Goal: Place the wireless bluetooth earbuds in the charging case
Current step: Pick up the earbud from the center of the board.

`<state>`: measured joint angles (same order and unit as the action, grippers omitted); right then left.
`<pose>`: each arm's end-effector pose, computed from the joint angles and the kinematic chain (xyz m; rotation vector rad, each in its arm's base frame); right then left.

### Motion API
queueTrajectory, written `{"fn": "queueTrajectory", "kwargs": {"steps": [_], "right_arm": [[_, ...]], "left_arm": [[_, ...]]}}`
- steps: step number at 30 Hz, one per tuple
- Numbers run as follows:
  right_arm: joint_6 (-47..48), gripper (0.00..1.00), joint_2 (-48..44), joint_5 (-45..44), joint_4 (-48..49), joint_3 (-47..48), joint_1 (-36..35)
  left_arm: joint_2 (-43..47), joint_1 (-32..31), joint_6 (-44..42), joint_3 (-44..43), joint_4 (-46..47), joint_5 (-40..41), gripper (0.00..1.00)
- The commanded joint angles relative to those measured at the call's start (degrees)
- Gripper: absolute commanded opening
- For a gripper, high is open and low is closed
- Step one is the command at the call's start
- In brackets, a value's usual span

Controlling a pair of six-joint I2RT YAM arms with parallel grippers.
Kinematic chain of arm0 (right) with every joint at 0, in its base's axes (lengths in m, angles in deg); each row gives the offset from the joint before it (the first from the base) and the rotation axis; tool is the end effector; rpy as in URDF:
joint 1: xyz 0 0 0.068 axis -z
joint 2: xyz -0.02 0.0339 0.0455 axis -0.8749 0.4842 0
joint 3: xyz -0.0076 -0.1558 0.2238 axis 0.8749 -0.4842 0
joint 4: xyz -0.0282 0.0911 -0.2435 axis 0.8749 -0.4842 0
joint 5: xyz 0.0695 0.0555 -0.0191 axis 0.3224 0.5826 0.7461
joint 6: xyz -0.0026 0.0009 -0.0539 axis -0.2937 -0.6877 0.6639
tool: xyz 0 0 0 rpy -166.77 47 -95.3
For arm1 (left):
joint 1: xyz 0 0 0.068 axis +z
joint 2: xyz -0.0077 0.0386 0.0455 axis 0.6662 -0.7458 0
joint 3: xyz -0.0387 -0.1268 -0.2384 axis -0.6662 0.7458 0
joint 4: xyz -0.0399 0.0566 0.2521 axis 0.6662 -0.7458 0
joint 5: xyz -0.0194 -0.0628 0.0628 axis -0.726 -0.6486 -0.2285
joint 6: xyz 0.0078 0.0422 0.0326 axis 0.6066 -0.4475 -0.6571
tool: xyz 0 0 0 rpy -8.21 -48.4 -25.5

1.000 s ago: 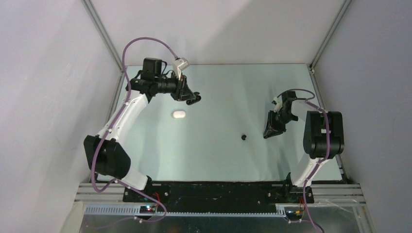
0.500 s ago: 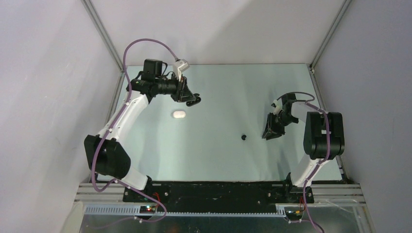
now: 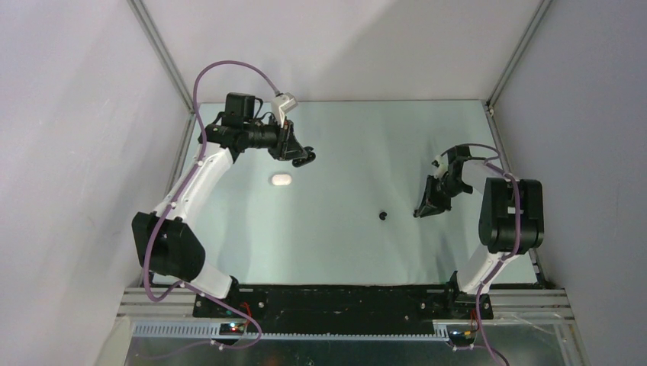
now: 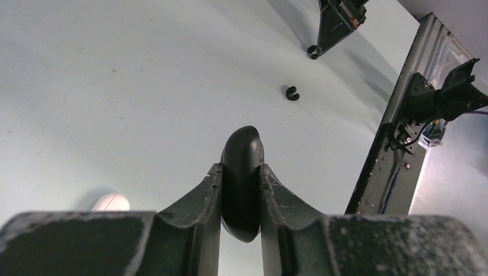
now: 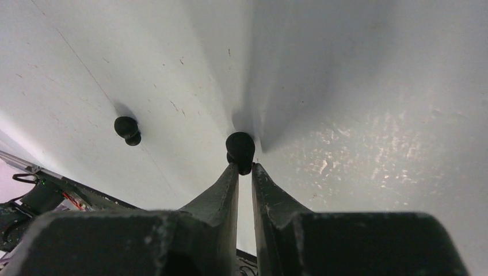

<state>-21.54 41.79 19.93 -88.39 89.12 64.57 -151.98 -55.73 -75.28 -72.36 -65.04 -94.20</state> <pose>0.3022 -0.0040 0.1515 0.1958 2.9516 0.6399 0.3152 -0.1049 0.3496 0.8589 2.0177 -0.9598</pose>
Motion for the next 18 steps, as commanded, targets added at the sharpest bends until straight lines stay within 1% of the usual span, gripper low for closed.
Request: {"fn": "queueTrajectory", "kwargs": {"steps": [1, 8, 18], "right_arm": [[-0.7, 0.17, -2.6, -0.4, -0.2, -0.1, 0.5], [-0.7, 0.13, -2.1, 1.0, 1.1, -0.1, -0.3], [-1.0, 0.15, -1.0, 0.7, 2.9, -0.3, -1.2]], "left_arm": [[2.3, 0.2, -1.3, 0.2, 0.8, -0.4, 0.00], [2.3, 0.2, -1.2, 0.5, 0.8, -0.3, 0.00], [2.4, 0.2, -1.2, 0.7, 0.8, -0.1, 0.00]]}}
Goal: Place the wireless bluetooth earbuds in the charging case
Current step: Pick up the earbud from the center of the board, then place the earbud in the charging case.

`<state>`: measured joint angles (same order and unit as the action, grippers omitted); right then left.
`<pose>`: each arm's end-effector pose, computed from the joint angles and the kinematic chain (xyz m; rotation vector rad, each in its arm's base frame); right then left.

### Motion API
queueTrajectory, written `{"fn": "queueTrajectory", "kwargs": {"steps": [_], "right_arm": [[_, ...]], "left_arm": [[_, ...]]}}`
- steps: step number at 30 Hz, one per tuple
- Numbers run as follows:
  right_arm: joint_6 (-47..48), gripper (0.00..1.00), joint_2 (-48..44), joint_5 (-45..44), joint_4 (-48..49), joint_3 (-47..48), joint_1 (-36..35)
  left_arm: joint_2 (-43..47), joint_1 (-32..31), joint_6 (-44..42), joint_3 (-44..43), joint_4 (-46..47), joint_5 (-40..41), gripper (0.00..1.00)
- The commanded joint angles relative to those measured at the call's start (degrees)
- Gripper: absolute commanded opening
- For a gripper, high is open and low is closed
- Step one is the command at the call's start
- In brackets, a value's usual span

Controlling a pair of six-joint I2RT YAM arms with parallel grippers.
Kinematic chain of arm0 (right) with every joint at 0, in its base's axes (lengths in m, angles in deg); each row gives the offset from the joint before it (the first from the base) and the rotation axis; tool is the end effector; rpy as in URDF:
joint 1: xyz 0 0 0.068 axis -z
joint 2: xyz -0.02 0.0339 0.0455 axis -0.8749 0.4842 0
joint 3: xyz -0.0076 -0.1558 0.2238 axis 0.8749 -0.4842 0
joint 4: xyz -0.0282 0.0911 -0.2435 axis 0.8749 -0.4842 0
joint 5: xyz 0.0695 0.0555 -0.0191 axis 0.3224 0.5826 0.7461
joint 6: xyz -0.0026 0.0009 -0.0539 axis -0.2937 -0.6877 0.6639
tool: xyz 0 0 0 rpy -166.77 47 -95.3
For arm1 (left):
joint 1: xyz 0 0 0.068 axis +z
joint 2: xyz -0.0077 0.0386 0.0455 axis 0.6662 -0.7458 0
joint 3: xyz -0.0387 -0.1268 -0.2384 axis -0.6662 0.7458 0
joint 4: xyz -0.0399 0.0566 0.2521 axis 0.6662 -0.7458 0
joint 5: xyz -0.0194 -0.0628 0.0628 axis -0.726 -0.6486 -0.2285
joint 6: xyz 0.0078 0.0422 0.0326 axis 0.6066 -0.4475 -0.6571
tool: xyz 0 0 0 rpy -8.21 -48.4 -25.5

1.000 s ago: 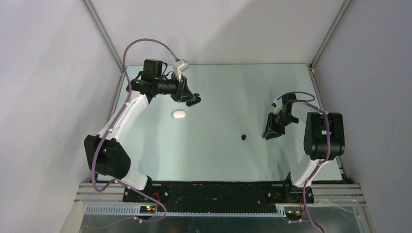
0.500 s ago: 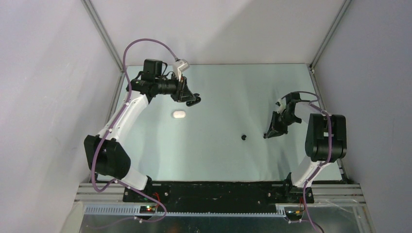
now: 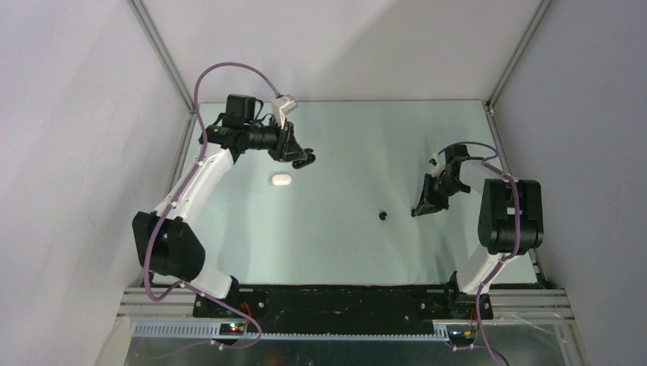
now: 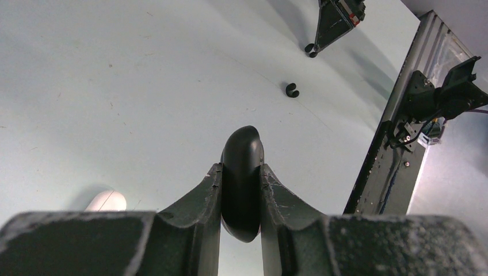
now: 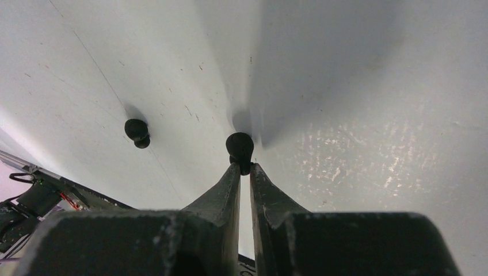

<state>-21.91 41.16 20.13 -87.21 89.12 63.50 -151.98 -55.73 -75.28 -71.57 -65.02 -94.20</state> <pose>0.3039 0.0017 0.1549 0.1657 2.9267 0.6430 0.3148 -0.1049 0.3452 0.8564 2.0308 -0.9647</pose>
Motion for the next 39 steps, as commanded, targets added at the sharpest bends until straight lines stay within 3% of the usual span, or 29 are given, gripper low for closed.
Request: {"fn": "queueTrajectory", "kwargs": {"steps": [1, 15, 17, 19, 20, 26, 30, 34, 39], "right_arm": [[-0.7, 0.16, -0.2, 0.4, 1.9, -0.3, -0.2], [1.1, 0.16, 0.5, 1.0, 3.9, -0.3, -0.8], [2.5, 0.12, 0.5, 1.6, 4.1, -0.3, -1.1], [4.6, 0.00, 0.0, 2.5, 3.5, 0.4, -1.1], [5.9, 0.00, -0.3, 3.2, 2.2, 0.9, -1.0], [26.4, 0.00, -4.9, 13.8, -7.7, 10.5, -3.0], [53.3, 0.00, -12.6, 21.0, -13.5, 16.7, -9.1], [76.4, 0.00, -18.1, 16.8, -16.8, 20.2, -17.6], [87.6, 0.00, -18.1, 10.0, -17.1, 26.7, -25.9]], "left_arm": [[2.4, 0.2, -1.2, -0.1, 0.8, -0.2, 0.00], [2.4, 0.2, -1.3, 0.0, 0.8, -0.2, 0.00], [2.5, 0.2, -1.3, 0.1, 0.7, -0.1, 0.00], [2.7, 0.2, -1.3, 0.1, 0.8, 0.1, 0.00], [2.8, 0.2, -1.3, 0.1, 0.8, 0.1, 0.00], [2.4, 0.2, -2.6, -0.5, 0.8, -2.9, 0.00], [0.8, 0.2, -5.5, -2.2, 0.8, -7.8, 0.00], [-1.3, -0.6, -7.1, -4.6, 0.8, -9.9, 0.00], [-3.5, -2.8, -10.8, -6.1, 0.7, -10.3, 0.00]]}}
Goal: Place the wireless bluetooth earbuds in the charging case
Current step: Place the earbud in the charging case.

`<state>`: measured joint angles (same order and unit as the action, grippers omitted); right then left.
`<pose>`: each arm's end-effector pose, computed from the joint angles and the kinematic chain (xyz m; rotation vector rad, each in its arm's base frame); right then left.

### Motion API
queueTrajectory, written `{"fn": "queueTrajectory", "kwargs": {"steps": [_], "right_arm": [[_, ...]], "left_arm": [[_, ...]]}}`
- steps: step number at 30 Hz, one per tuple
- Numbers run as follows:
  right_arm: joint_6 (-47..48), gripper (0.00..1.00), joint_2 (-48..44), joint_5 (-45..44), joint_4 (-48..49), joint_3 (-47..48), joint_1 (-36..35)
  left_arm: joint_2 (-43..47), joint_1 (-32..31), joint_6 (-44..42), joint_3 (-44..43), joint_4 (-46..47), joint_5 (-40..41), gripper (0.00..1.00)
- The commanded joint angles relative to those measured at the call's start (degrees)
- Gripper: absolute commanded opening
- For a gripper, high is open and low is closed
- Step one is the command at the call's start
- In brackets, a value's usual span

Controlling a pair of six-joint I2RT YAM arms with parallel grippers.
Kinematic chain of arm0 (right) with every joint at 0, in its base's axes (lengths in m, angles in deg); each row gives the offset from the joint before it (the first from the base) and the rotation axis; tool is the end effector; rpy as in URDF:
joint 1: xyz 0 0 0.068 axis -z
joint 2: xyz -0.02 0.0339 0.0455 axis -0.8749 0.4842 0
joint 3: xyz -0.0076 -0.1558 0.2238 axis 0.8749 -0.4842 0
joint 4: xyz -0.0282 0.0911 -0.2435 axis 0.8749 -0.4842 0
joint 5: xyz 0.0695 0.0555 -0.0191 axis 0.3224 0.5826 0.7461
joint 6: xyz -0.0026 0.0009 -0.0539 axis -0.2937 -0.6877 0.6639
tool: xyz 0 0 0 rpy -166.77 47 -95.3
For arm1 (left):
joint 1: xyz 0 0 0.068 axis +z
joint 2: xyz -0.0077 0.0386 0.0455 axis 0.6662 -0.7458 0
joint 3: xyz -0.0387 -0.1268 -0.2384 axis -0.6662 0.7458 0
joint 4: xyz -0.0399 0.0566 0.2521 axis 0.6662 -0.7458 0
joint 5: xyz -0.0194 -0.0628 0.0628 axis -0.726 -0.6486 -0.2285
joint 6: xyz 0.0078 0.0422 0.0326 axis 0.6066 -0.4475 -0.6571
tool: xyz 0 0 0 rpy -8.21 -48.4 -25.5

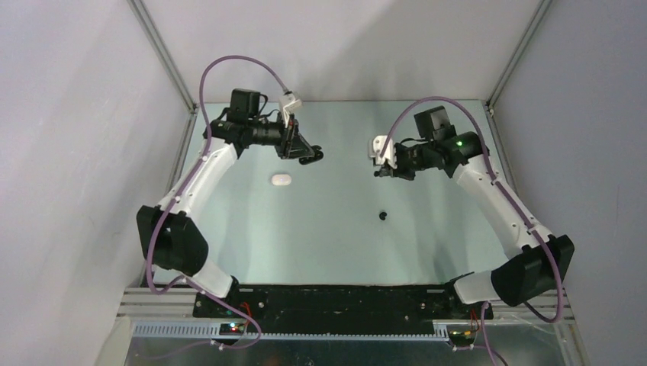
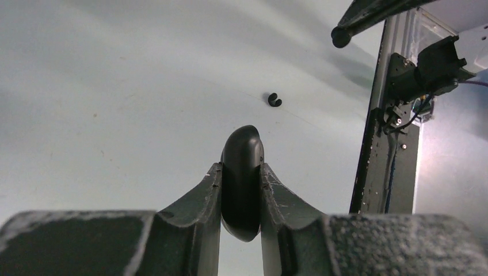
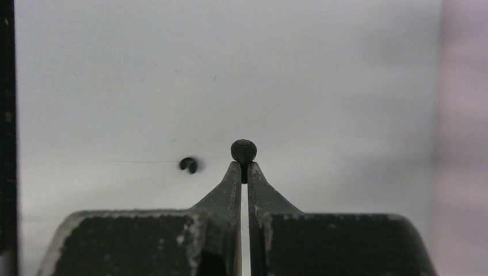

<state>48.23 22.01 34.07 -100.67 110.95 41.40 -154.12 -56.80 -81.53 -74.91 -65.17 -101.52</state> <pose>0.2557 0.1147 0.3530 -1.7154 1.5197 0.4499 0.3195 -0.1155 0.3543 1.0255 1.8709 -1.0470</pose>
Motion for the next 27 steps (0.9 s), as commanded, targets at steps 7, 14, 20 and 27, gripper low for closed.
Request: {"fn": "queueTrajectory", "kwargs": {"steps": [7, 14, 20, 27], "right_arm": [[19.1, 0.00, 6.5, -8.0, -3.0, 14.3, -13.0], [15.2, 0.00, 11.0, -10.3, 1.8, 20.4, -17.6], [13.6, 0.00, 12.8, -10.1, 6.2, 22.0, -19.3], [15.7, 0.00, 15.0, -11.9, 7.3, 23.2, -20.9]], "left_arm": [[-3.2, -4.0, -5.8, -5.7, 1.0, -3.7, 0.00], [-2.7, -5.4, -7.2, -5.4, 1.0, -2.5, 0.00], [-3.7, -5.5, -3.7, -6.0, 1.1, -1.4, 0.00], [-4.7, -5.5, 2.0, -6.7, 1.0, 0.1, 0.00]]}}
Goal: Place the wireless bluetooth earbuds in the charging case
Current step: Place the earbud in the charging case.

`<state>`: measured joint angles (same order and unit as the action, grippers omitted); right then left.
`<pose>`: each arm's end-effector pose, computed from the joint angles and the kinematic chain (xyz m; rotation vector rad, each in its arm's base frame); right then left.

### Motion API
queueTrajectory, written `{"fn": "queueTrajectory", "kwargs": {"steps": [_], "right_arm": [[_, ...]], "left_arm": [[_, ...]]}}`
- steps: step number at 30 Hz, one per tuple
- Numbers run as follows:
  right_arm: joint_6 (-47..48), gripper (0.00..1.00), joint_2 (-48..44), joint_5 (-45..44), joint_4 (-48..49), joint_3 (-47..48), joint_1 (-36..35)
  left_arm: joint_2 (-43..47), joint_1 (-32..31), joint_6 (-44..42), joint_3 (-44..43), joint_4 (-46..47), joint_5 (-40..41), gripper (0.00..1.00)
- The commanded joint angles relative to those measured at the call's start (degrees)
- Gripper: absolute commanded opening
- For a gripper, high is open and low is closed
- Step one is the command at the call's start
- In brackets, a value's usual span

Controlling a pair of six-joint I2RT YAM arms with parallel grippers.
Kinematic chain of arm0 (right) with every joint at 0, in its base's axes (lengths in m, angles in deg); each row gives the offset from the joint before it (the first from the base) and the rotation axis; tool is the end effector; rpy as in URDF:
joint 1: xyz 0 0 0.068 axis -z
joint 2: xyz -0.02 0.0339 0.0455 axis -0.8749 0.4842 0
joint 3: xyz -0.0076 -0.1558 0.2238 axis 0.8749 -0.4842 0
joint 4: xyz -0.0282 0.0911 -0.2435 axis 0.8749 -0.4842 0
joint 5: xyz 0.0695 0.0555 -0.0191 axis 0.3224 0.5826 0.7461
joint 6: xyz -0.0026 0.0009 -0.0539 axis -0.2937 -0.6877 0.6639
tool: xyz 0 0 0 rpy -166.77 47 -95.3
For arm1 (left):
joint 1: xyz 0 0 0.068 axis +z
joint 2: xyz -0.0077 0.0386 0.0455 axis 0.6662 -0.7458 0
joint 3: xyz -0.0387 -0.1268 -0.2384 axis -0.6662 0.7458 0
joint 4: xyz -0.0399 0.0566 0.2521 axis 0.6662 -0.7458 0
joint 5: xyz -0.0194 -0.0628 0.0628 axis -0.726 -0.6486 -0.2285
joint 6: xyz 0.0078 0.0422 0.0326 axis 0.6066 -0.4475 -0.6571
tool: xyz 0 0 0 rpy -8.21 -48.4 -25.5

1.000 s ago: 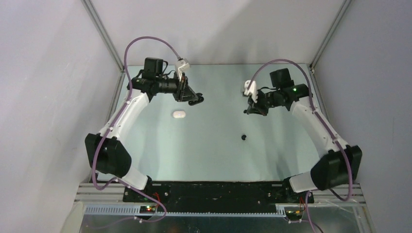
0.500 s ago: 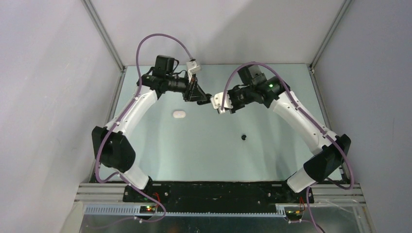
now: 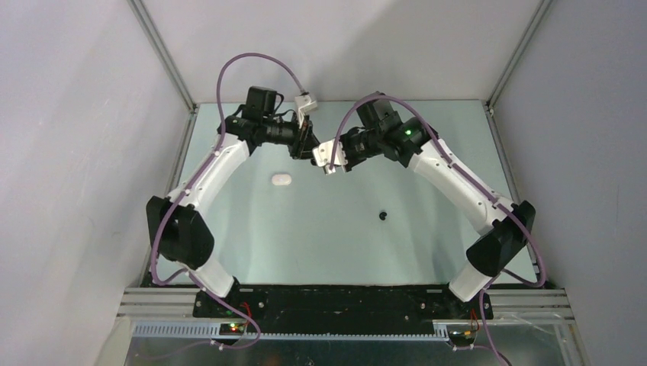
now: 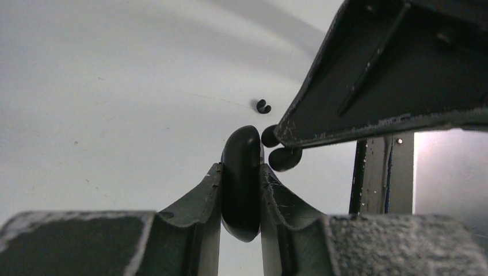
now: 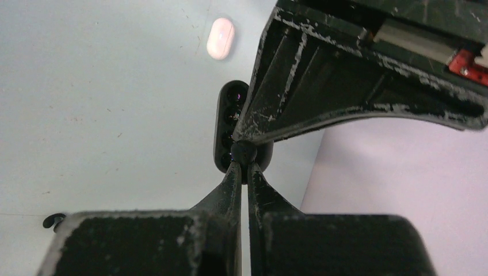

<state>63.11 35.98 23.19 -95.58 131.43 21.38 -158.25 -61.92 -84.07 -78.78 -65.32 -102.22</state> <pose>0.2612 0.2379 0.3952 -2.0124 0.9129 0.1766 0.3251 -0.1502 0.3524 1.1563 1.8061 -1.0895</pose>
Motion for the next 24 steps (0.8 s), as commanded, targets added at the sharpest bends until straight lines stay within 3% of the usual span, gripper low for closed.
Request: {"fn": "queueTrajectory", "kwargs": {"steps": [1, 24], "right_arm": [[1.0, 0.00, 1.1, -0.9, 2.2, 2.8, -0.9], [3.9, 0.00, 2.5, -0.9, -4.0, 4.0, -1.3]], "left_arm": [[-0.6, -0.3, 5.0, -2.9, 1.2, 0.9, 0.00], [-1.6, -0.1, 12.7, -2.6, 3.5, 0.4, 0.00]]}}
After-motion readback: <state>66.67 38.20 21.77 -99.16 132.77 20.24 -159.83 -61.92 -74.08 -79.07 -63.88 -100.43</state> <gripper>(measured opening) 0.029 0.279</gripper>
